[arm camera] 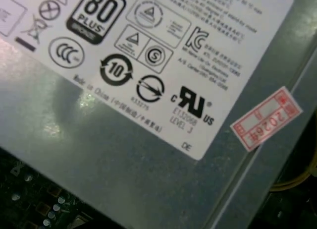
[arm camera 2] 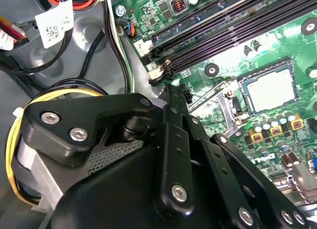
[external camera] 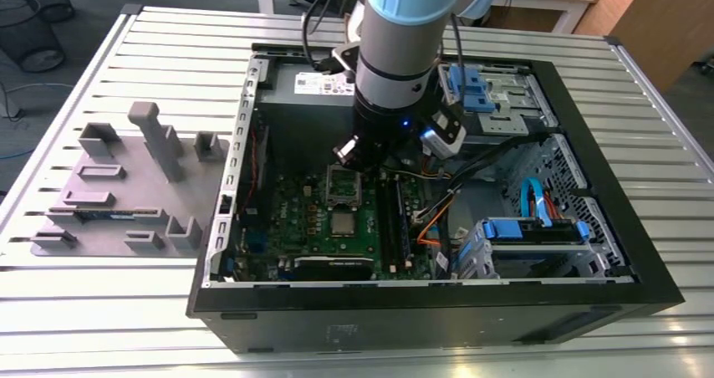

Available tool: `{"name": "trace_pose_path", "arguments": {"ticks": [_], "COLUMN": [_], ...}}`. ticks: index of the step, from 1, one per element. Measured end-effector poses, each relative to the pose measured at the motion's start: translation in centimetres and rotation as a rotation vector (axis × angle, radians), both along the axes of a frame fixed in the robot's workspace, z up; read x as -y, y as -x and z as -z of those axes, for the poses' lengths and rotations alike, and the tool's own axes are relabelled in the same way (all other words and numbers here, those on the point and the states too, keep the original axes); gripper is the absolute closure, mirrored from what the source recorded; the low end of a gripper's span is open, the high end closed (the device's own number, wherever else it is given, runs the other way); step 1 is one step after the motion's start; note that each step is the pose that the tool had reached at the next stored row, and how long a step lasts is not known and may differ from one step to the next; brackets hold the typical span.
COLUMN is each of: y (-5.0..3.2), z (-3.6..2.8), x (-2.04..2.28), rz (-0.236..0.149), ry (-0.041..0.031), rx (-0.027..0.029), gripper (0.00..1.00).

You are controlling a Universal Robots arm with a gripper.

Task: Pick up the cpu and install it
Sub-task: 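Close the cpu cover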

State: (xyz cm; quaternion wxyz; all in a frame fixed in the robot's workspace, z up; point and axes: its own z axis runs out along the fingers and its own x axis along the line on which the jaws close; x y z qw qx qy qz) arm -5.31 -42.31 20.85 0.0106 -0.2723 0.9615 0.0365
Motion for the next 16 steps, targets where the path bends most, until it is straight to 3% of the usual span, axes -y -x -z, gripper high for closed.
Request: {"name": "trace_pose_path", "arguments": {"ticks": [4, 8, 16], "y": [0.02, 0.02, 0.06], "z": [-0.41, -0.70, -0.78], "x": [0.25, 0.39, 0.41], "rz": [-0.004, -0.006, -0.006], "ry": [-0.0022, -0.0109, -0.0128], "rx": [0.0027, 0.0032, 0.0036], "gripper": [0.89, 0.89, 0.89]}}
